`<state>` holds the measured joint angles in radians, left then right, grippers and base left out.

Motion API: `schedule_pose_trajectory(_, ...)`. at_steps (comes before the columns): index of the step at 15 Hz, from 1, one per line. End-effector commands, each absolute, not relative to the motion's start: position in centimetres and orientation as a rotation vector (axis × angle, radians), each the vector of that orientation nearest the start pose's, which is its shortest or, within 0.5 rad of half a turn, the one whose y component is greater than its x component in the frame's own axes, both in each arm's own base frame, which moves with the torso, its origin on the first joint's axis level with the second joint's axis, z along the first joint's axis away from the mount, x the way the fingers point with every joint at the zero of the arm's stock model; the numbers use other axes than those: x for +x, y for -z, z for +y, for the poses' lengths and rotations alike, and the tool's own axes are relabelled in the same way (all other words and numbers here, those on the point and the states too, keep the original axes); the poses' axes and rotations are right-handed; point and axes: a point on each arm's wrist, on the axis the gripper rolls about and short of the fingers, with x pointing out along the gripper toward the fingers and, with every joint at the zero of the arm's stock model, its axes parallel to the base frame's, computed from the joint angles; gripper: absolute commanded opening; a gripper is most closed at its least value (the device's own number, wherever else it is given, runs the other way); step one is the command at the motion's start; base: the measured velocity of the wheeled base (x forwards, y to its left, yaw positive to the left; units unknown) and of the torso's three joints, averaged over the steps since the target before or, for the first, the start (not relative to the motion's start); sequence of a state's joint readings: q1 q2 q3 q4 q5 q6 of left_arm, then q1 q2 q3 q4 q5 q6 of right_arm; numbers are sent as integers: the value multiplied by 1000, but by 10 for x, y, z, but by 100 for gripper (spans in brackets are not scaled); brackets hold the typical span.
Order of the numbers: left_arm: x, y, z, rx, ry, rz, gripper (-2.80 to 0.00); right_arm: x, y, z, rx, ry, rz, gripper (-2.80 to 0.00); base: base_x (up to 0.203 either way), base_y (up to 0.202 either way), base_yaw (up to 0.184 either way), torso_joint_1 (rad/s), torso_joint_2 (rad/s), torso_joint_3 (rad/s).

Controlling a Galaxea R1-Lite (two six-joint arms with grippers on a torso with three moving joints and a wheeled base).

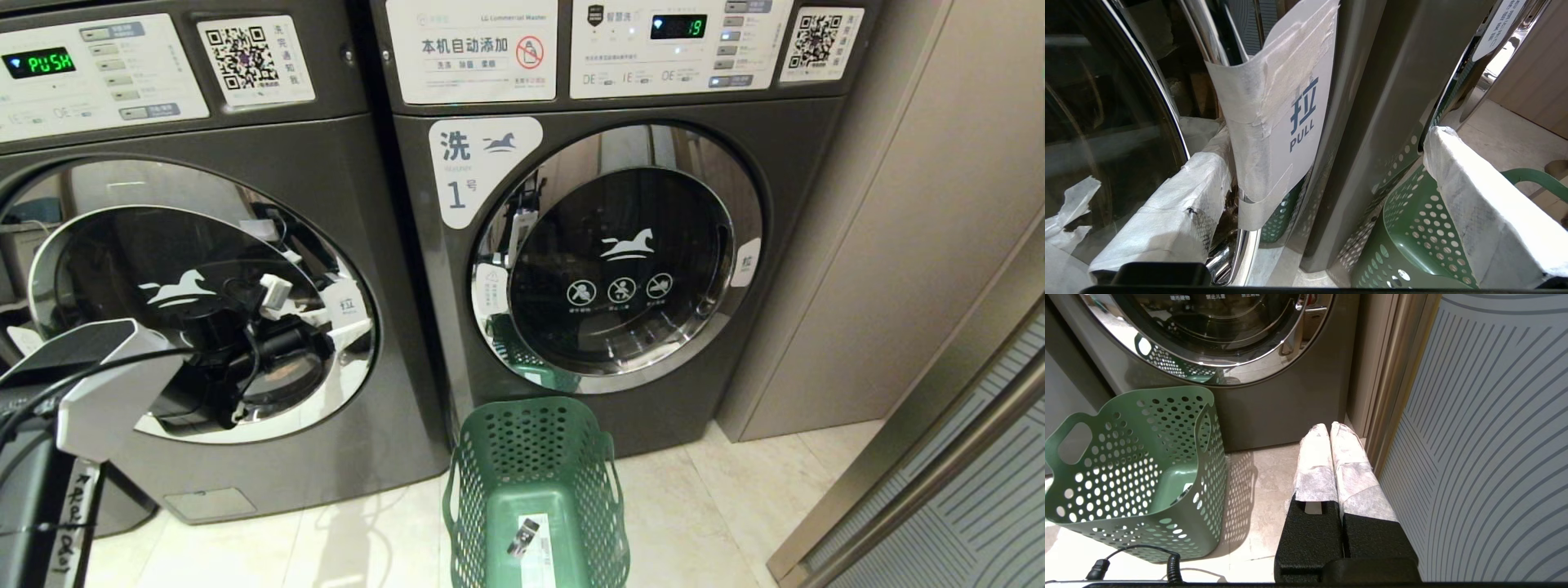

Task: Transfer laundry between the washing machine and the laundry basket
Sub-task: Open the lid of the washing machine

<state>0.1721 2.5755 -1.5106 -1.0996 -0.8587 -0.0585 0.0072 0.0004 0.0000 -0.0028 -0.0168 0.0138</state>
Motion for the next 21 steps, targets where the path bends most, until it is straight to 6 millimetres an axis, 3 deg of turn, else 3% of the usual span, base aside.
schedule_pose_trajectory(1,496,-44,69,-39,679,-16,0,-23,-76,-1,14,9,-3,-280,0,0,0,0,0,0)
schedule_pose_trajectory(21,487,-37,76,-50,844,8,0,-23,-76,-1,14,9,-3,-280,0,0,0,0,0,0)
